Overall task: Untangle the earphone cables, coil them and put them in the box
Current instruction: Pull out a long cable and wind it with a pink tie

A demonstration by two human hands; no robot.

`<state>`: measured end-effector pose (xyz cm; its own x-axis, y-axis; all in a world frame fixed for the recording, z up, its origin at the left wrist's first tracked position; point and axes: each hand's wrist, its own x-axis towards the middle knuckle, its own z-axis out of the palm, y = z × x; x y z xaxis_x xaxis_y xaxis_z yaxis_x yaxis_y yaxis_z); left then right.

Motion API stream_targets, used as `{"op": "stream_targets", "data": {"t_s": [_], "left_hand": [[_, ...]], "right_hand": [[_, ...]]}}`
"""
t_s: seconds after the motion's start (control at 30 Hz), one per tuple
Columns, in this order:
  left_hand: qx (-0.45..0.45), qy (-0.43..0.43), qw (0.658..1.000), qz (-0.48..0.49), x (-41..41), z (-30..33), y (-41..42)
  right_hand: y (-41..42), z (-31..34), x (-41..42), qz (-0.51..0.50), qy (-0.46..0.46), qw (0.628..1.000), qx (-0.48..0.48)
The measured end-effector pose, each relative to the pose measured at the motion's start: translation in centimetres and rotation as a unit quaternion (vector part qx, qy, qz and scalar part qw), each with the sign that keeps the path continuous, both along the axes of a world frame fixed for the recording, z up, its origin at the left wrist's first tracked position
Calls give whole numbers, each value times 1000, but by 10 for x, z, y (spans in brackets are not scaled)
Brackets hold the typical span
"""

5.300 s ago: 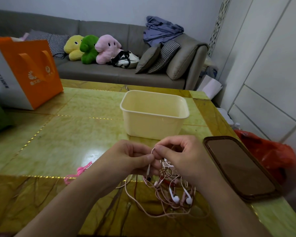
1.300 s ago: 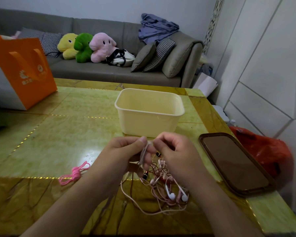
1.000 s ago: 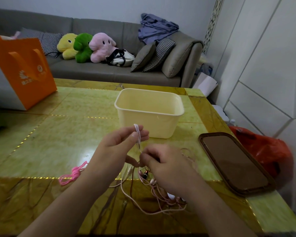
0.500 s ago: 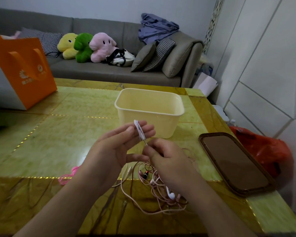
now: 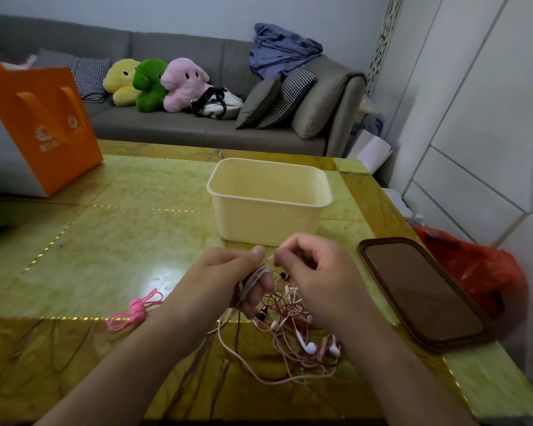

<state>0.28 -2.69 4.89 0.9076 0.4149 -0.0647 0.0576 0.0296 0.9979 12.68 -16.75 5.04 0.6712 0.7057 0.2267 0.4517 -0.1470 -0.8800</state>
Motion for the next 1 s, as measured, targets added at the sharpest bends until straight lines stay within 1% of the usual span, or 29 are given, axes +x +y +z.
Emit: {"op": "stream_targets", "data": {"t_s": [0.03,0.1,0.13,0.17,0.2,0.23,0.27,0.33,0.4,0.5,0.53,0.57,0.63,0.67,0.73,0.8,1.0], "left_hand": [[-62,-24,998,-14,0,2,-1],[-176,-85,980,-24,1,7,-1],[-206,-109,972,-19,1,9,0],[-218,-127,968,-10,2,9,2],[-210,-137,968,3,3,8,3],[-184,-139,973,22,4,7,4],[-140,-129,981,47,4,6,5],[-21,-81,992,94,2,2,8],[65,-34,995,70,2,1,7],[92,2,996,18,0,3,3],[81,8,997,13,0,4,2],[51,6,999,7,0,5,1],[-60,-21,998,-5,0,7,-1],[-117,-40,992,-11,0,8,-1],[-180,-79,980,-22,0,12,-1],[-197,-114,974,-21,0,11,0],[-190,-132,972,24,0,6,2]], "right_hand": [[1,-1,0,-1,15,1000,-2],[3,-2,-3,11,15,1000,-25],[4,-3,-5,17,7,999,-42],[5,-3,-7,25,6,998,-56],[5,-4,-9,37,16,997,-63],[5,-4,-10,52,21,996,-74],[5,-3,-12,64,14,994,-88],[4,-2,-15,76,-19,991,-109],[3,0,-15,81,-15,994,-75],[2,1,-10,70,-13,997,-2],[1,1,-8,59,-14,998,11],[1,1,-6,48,-12,999,19],[1,-1,-3,34,-1,999,24],[1,-2,-2,32,10,999,23],[4,-6,-2,34,26,999,17],[8,-11,-6,45,43,998,8],[10,-9,-15,49,38,997,-53]]}}
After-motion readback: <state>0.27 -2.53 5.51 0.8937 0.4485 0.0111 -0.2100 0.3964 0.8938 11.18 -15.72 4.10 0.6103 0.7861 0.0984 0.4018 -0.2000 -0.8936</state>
